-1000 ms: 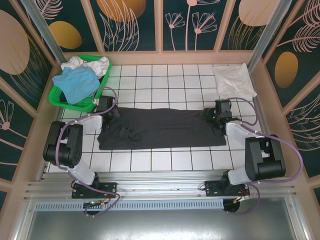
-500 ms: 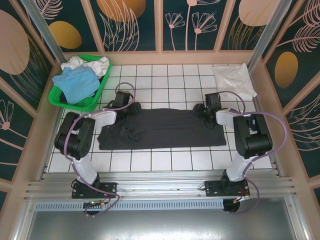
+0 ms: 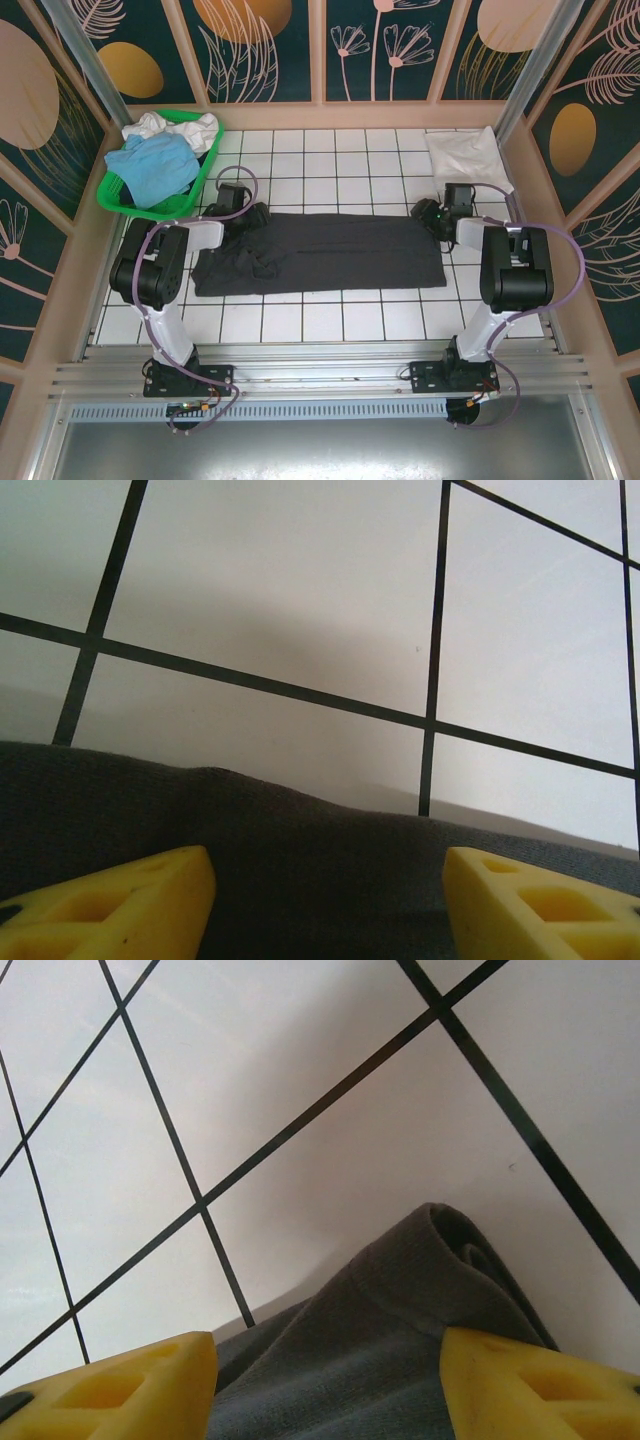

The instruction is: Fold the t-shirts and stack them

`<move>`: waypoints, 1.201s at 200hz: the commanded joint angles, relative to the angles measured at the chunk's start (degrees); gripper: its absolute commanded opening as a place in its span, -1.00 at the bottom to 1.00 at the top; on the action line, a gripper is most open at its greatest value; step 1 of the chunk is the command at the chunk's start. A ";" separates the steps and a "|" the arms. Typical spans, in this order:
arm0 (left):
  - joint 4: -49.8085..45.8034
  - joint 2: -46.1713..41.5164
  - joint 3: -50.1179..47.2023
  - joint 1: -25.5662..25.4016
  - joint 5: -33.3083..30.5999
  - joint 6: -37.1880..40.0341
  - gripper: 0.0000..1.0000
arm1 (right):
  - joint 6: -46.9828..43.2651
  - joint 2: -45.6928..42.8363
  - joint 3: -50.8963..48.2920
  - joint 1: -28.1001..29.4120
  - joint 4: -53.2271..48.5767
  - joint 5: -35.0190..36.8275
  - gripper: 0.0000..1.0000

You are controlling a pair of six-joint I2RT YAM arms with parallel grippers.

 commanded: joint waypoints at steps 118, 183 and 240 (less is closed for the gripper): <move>-5.08 0.99 -1.52 1.72 1.76 -0.82 0.42 | -2.18 1.64 1.26 6.33 3.95 3.11 0.28; -8.87 -2.94 -0.88 1.97 -0.72 1.64 0.53 | -2.30 1.37 3.61 1.74 -2.59 8.03 0.28; -13.06 -16.50 -5.04 1.19 -1.63 3.38 0.71 | -2.40 -14.72 -6.14 9.14 -4.93 13.00 0.32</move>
